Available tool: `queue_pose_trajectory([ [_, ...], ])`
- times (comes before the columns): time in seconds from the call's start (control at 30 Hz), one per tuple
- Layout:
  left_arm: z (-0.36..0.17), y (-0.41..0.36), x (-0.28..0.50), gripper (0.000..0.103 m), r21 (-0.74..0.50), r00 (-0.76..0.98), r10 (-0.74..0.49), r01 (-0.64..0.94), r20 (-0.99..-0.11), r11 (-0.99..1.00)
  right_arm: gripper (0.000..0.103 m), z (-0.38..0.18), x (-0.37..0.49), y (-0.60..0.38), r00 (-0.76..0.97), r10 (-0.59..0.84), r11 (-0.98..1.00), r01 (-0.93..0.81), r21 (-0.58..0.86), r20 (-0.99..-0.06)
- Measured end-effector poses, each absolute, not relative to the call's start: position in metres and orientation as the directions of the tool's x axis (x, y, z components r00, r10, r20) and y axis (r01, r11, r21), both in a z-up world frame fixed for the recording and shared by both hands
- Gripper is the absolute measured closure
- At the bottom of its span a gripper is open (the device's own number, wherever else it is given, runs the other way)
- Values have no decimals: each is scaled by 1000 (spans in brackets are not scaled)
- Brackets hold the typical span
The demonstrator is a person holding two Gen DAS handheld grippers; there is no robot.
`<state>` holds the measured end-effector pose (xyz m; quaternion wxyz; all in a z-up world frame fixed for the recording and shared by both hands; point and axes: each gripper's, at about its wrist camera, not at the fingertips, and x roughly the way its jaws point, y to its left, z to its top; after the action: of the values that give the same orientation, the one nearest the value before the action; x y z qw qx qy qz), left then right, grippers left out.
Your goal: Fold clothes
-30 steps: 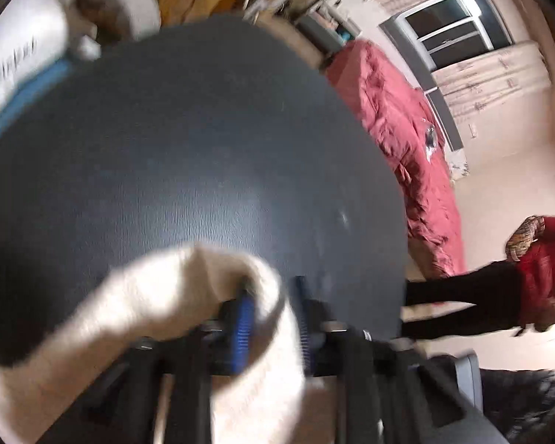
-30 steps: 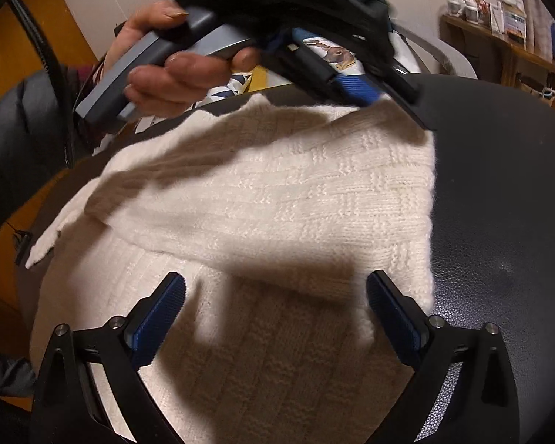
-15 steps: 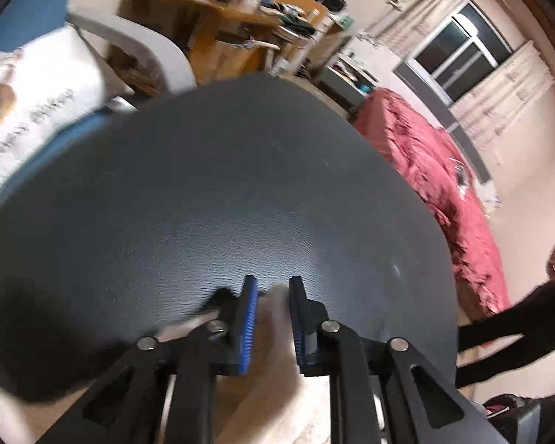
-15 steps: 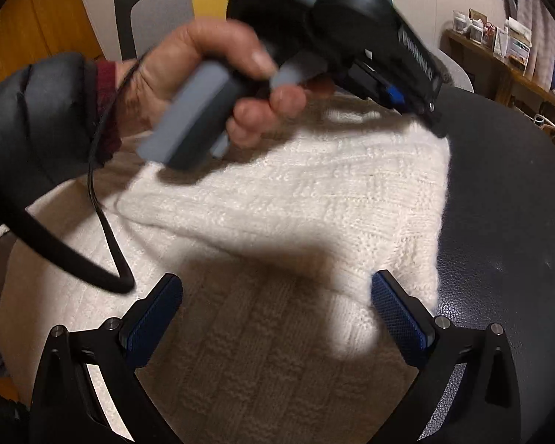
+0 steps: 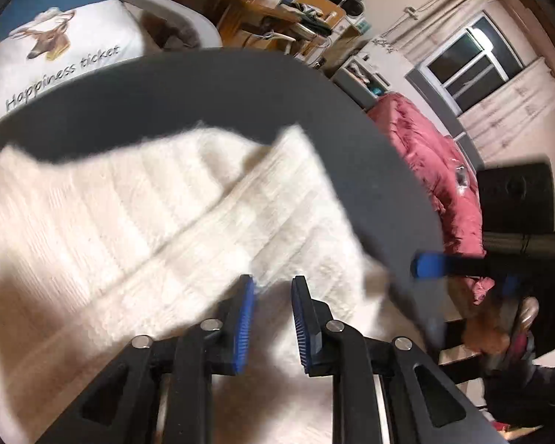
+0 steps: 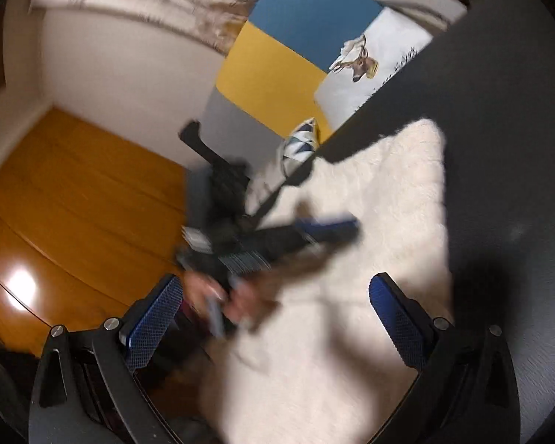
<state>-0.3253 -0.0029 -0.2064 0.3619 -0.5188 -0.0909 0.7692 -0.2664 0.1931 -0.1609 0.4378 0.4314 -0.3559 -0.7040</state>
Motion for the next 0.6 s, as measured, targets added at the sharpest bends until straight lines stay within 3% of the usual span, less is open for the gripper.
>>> queue_pose_trajectory([
  [0.07, -209, -5, -317, 86, -505, -224, 644, -456, -731, -732, 0, -180, -287, 183, -212, -929, -346, 209, 915, -303],
  [0.13, -205, -7, -311, 87, -470, -268, 616, -449, -741, -760, 2, -201, -301, 183, -196, -898, -416, 85, 905, -394],
  [0.23, -192, -18, -295, 86, -455, -327, 620, -458, -713, -764, 39, -210, -303, 190, -195, -855, -494, 28, 869, -480],
  [0.27, -190, -19, -288, 86, -440, -330, 613, -468, -718, -766, 42, -209, -302, 193, -195, -850, -503, 24, 864, -490],
  [0.33, -187, -21, -275, 86, -409, -337, 599, -489, -726, -771, 41, -203, -301, 197, -194, -835, -530, 28, 848, -515],
  [0.43, -193, -9, -260, 86, -324, -348, 547, -526, -761, -786, 29, -176, -306, 183, -210, -788, -609, 135, 781, -578],
  [0.6, -202, -7, -244, 85, -286, -379, 516, -518, -768, -806, 29, -154, -347, 151, -227, -708, -706, 261, 658, -669],
])
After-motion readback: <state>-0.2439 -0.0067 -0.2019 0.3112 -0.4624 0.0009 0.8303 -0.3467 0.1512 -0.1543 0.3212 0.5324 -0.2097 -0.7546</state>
